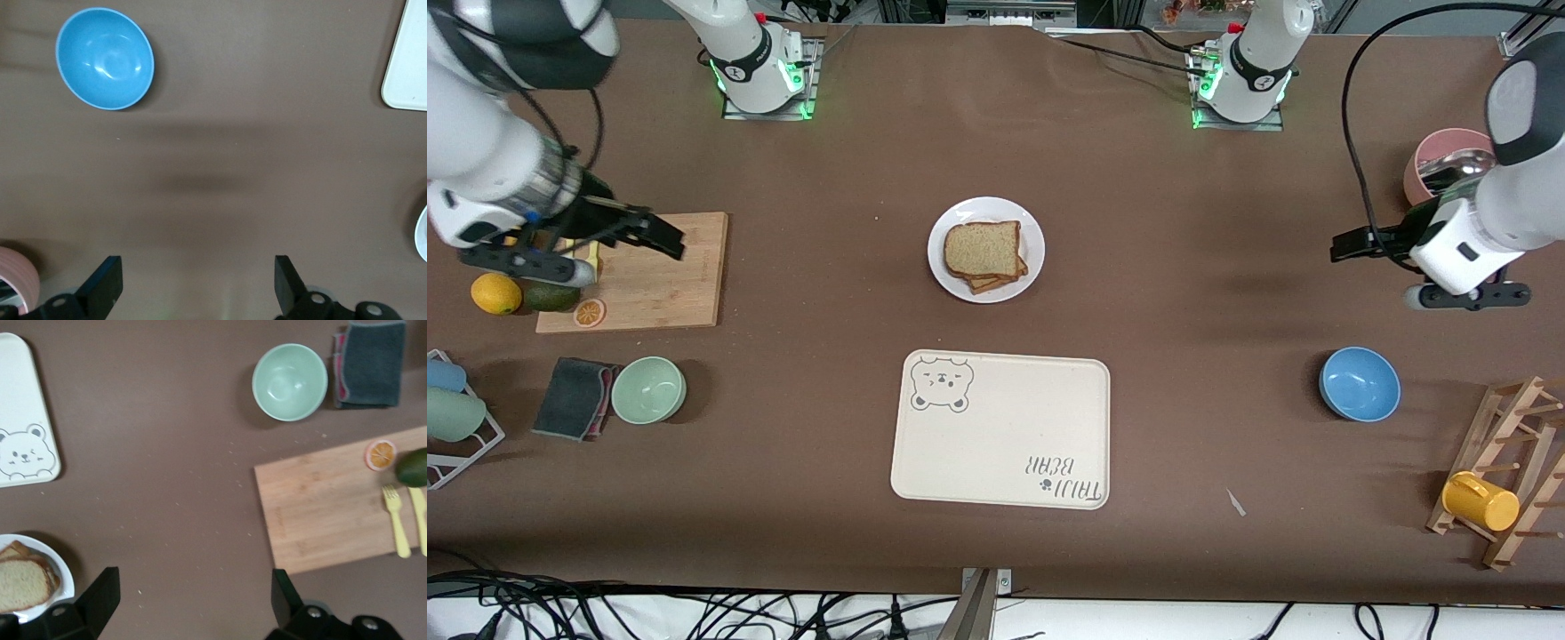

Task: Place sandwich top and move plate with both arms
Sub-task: 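Open the right gripper and withdraw it while the left gripper moves out, then reach the left gripper toward the white plate rim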

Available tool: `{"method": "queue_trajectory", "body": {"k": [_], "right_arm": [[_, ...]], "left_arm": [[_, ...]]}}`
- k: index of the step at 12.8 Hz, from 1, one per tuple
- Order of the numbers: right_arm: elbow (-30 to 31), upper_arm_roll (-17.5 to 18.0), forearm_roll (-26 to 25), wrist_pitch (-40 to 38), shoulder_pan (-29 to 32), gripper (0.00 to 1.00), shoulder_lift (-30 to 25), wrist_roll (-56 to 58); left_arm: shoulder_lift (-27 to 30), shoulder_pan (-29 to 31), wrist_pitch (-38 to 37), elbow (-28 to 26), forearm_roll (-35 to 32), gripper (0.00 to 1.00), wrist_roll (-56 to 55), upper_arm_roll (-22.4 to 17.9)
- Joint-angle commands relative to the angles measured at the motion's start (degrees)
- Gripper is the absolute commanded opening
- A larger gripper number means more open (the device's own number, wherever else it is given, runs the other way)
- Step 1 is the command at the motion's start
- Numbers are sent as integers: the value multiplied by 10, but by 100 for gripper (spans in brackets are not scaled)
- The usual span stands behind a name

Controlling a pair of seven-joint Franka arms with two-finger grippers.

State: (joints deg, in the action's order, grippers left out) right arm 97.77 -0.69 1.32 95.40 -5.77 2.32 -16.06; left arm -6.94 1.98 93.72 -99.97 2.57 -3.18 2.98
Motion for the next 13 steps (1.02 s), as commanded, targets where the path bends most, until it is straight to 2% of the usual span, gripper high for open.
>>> {"method": "queue_trajectory", "body": {"k": [1,2,4,6,9,13], "right_arm": [[-38,-4,-4,-56,18,100,0,36],[-51,-10,-17,-77,17,100,9,53],[-79,-16,-12,-90,18,100,16,60],[-81,-21,-11,-81,16,100,16,70],[-82,-20,-8,-51,13,100,15,103],[-82,-17,5,-38,11,100,12,104]], "left_arm": [[14,7,52,-53,5,100,5,20],[14,7,70,-66,5,100,4,24],[14,7,106,-98,36,100,1,32],[14,7,150,-136,65,100,1,34],[14,6,207,-188,70,100,-1,59],[14,7,275,-246,125,100,-2,88]]}}
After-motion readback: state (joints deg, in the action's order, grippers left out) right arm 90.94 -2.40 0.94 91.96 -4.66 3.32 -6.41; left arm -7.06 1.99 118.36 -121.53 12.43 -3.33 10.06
